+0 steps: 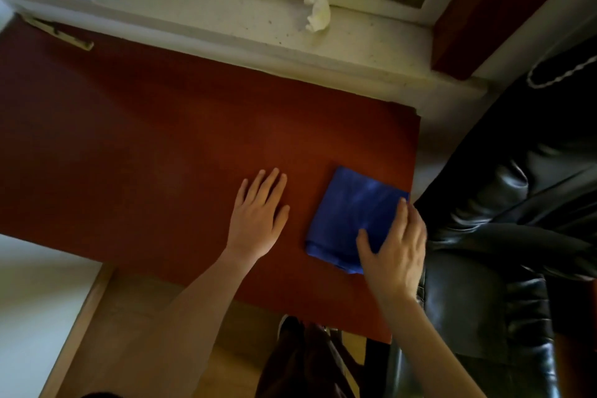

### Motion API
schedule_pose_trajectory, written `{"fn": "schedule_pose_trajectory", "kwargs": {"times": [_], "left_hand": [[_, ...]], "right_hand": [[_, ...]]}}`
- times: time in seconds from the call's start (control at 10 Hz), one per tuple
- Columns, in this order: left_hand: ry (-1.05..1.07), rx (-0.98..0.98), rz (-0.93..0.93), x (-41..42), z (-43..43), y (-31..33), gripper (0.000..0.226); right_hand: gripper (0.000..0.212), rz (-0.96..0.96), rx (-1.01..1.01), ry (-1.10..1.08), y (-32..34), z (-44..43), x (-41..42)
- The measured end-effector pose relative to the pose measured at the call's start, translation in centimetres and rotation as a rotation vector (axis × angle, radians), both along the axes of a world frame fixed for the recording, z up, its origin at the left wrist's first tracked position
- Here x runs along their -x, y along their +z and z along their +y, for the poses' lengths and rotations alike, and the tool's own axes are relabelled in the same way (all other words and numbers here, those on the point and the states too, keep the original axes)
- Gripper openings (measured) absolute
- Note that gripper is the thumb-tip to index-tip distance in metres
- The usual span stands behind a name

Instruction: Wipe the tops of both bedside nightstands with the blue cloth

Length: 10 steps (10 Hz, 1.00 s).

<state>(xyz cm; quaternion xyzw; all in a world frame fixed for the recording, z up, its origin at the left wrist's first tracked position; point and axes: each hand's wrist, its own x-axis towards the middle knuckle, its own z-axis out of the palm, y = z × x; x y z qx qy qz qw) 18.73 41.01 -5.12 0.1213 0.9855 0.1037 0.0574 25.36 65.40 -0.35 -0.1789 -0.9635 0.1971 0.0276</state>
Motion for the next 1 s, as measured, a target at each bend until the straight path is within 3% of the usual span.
{"fn": "schedule_pose_trajectory", "kwargs": {"times": [0.1, 0.2, 0.7, 0.9, 1.0], "left_hand": [[0.011, -0.003, -0.006, 0.1, -0.1, -0.2, 0.059], [0.010, -0.010, -0.010, 0.1, -0.2, -0.4, 0.059], [0.035, -0.016, 0.001, 0.4, -0.1, -0.7, 0.059], [0.035, -0.035, -0.004, 0.3, -0.2, -0.4, 0.058], [0.036, -0.098, -0.076, 0.9, -0.1, 1.5, 0.056]], "right_hand": [[0.075, -0.061, -0.072, 0.271, -0.9, -2.2, 0.5], [0.071, -0.146, -0.124, 0.374, -2.4, -3.3, 2.1], [0.070, -0.131, -0.208, 0.415, -3.1, 1.3, 16.2], [0.062, -0.067, -0.015, 0.368, 0.0, 1.6, 15.8], [0.052, 0.163, 0.210, 0.248, 4.6, 2.3, 13.6]]}}
